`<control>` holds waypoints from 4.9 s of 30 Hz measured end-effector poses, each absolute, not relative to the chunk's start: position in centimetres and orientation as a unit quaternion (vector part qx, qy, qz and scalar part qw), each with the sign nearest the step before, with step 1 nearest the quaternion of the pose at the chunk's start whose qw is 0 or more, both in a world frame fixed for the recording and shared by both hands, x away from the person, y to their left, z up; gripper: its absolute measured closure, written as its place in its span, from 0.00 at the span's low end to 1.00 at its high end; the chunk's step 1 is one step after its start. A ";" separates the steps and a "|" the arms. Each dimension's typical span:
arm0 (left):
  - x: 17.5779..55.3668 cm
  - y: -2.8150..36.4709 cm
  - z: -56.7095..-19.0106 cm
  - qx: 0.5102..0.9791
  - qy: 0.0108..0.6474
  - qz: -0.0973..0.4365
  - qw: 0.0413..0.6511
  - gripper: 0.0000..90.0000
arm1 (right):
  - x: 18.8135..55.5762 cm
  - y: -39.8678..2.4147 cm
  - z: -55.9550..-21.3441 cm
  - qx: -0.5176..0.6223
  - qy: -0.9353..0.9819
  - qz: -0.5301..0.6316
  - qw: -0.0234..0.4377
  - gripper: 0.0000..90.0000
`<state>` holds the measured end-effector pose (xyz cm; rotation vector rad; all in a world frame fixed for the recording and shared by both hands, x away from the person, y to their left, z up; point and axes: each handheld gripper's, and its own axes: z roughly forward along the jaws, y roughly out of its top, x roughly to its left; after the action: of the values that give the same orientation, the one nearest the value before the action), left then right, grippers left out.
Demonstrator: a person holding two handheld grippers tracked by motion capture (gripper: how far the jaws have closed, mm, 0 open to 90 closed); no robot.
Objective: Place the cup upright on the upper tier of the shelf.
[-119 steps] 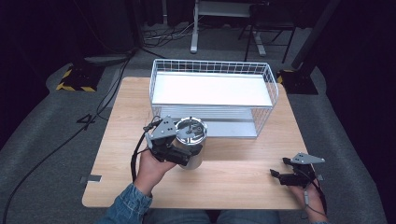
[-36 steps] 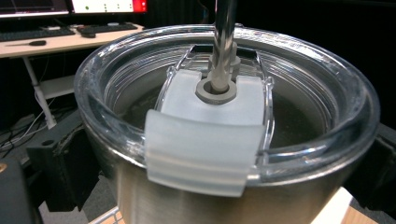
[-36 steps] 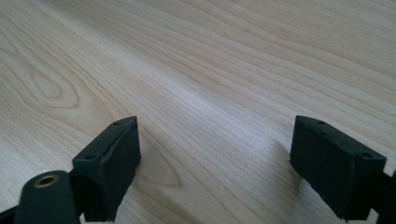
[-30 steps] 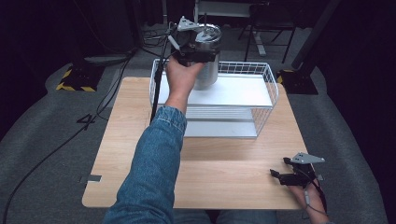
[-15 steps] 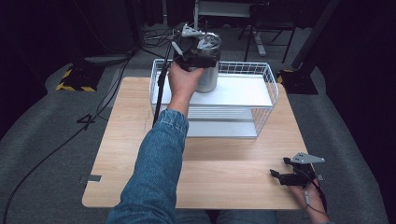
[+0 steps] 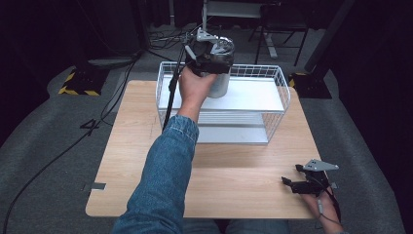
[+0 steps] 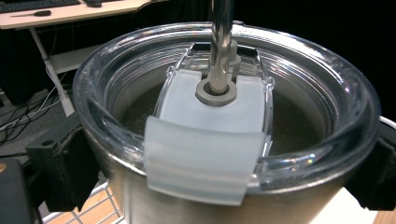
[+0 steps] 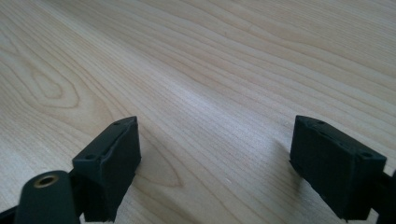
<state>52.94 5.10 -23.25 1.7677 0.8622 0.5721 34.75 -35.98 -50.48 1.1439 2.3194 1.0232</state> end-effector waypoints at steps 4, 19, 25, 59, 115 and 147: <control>52.9 5.1 -23.3 0.736 0.359 0.238 0.523 0.04 | 34.8 -36.0 -50.5 0.405 0.820 0.362 0.179 0.19; 52.5 5.9 -23.3 0.719 0.341 0.236 0.558 0.00 | 34.8 -36.0 -50.5 0.405 0.820 0.362 0.179 0.18; 51.6 6.7 -23.0 0.717 0.333 0.250 0.560 0.00 | 34.8 -36.0 -50.5 0.403 0.821 0.362 0.178 0.18; 37.3 11.8 -23.5 0.733 0.243 0.220 0.597 0.00 | 34.9 -36.0 -50.5 0.401 0.823 0.361 0.176 0.17; 30.9 17.1 -44.2 0.812 0.315 0.140 0.472 0.00 | 34.9 -36.0 -50.5 0.400 0.824 0.361 0.177 0.17; 32.2 18.3 -49.2 0.831 0.398 0.126 0.367 0.05 | 34.9 -36.0 -50.5 0.400 0.823 0.361 0.177 0.17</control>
<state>32.20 18.34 -49.20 2.1359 1.0231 0.3240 34.89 -35.97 -50.50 1.1328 2.3310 1.0226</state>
